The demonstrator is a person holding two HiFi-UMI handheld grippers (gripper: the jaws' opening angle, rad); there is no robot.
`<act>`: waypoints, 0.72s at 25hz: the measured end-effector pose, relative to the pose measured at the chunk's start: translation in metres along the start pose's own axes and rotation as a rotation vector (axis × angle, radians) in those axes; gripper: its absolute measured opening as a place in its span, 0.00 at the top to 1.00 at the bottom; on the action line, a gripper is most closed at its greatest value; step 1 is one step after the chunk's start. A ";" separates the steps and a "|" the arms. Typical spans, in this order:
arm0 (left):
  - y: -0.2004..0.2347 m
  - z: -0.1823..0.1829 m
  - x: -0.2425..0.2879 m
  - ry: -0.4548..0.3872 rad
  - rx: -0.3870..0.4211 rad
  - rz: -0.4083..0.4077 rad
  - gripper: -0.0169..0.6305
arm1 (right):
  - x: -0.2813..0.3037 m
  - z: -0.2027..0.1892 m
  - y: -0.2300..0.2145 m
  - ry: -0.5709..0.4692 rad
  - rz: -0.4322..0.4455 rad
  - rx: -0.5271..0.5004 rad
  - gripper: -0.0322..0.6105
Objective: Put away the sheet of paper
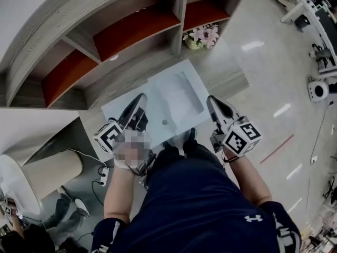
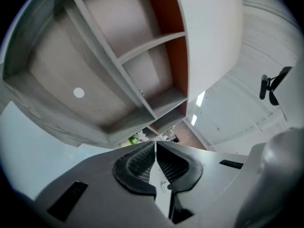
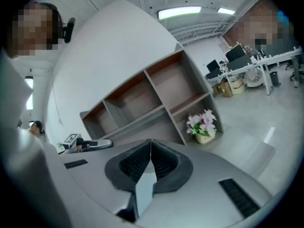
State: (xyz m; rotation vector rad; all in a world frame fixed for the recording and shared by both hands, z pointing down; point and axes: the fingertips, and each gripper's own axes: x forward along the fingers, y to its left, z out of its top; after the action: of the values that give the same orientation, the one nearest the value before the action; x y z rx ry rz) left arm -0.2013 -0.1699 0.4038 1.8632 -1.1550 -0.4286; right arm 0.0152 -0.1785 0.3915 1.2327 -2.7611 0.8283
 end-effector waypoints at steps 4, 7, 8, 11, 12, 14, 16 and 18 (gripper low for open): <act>-0.063 0.029 -0.022 -0.072 0.085 -0.107 0.94 | 0.000 0.058 0.055 -0.137 0.123 -0.172 0.93; -0.108 0.042 -0.038 -0.115 0.296 -0.161 0.94 | -0.004 0.086 0.078 -0.181 0.117 -0.316 0.93; -0.119 0.044 -0.043 -0.130 0.379 -0.157 0.94 | -0.006 0.094 0.083 -0.199 0.114 -0.344 0.93; -0.143 0.048 -0.052 -0.189 0.576 -0.119 0.94 | -0.012 0.111 0.095 -0.246 0.106 -0.410 0.93; -0.148 0.048 -0.054 -0.208 0.624 -0.102 0.94 | -0.014 0.114 0.098 -0.255 0.102 -0.439 0.93; -0.151 0.047 -0.055 -0.229 0.691 -0.073 0.94 | -0.016 0.114 0.101 -0.261 0.087 -0.502 0.93; -0.150 0.044 -0.052 -0.224 0.712 -0.058 0.94 | -0.014 0.110 0.099 -0.253 0.071 -0.530 0.93; -0.147 0.042 -0.050 -0.213 0.717 -0.050 0.94 | -0.012 0.106 0.094 -0.246 0.057 -0.514 0.93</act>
State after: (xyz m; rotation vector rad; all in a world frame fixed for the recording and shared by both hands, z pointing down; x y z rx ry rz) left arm -0.1744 -0.1215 0.2531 2.5069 -1.5443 -0.2568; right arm -0.0202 -0.1677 0.2538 1.2146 -2.9213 -0.0545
